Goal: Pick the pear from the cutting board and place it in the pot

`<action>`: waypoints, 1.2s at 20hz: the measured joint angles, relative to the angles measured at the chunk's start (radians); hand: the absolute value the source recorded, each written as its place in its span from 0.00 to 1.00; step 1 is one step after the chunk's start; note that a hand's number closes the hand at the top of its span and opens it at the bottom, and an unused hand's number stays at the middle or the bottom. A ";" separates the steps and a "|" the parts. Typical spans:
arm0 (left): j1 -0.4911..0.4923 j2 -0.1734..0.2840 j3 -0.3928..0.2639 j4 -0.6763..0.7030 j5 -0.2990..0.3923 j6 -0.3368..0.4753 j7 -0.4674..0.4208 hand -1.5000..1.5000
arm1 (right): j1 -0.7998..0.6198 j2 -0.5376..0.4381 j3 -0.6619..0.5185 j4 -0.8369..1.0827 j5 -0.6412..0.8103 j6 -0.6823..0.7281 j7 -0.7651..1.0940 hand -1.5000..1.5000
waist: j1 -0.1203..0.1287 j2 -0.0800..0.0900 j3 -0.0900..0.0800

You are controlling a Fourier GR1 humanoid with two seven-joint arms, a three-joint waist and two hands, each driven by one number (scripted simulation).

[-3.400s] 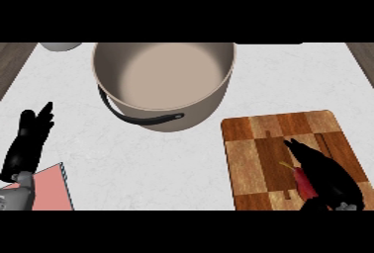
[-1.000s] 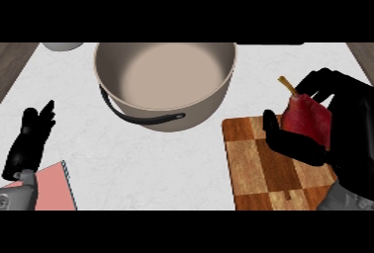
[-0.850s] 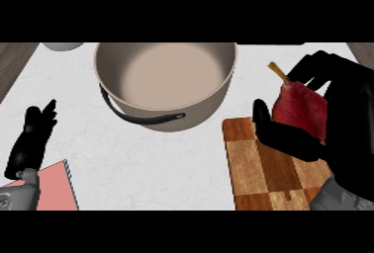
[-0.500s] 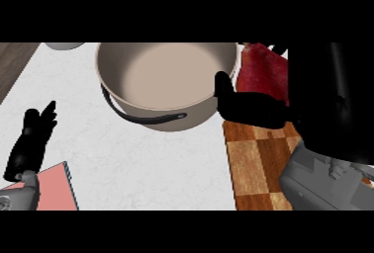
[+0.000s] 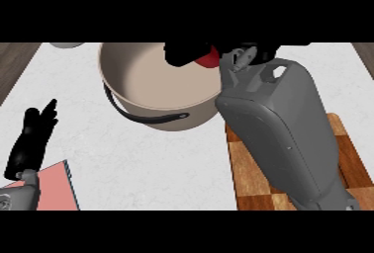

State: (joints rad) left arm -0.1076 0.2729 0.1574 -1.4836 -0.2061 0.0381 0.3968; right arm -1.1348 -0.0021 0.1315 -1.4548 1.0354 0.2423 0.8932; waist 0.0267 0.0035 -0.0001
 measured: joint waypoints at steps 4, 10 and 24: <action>-0.023 -0.001 -0.006 0.032 -0.007 0.006 -0.005 0.50 | -0.074 0.001 0.002 0.202 -0.060 -0.076 -0.021 1.00 | 0.004 0.003 0.001; -0.039 0.013 0.000 0.046 0.003 -0.010 -0.014 0.50 | -0.114 0.002 0.016 0.451 -0.189 -0.213 -0.051 0.00 | 0.016 0.006 0.000; -0.051 -0.003 -0.026 0.036 -0.012 0.000 -0.005 0.50 | -0.106 0.002 0.020 0.679 -0.527 -0.732 -0.256 0.00 | 0.034 0.010 0.002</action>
State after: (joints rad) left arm -0.1585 0.2697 0.1312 -1.4473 -0.2183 0.0382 0.3918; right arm -1.2410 0.0000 0.1513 -0.7753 0.5081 -0.4894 0.6377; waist 0.0610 0.0139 0.0022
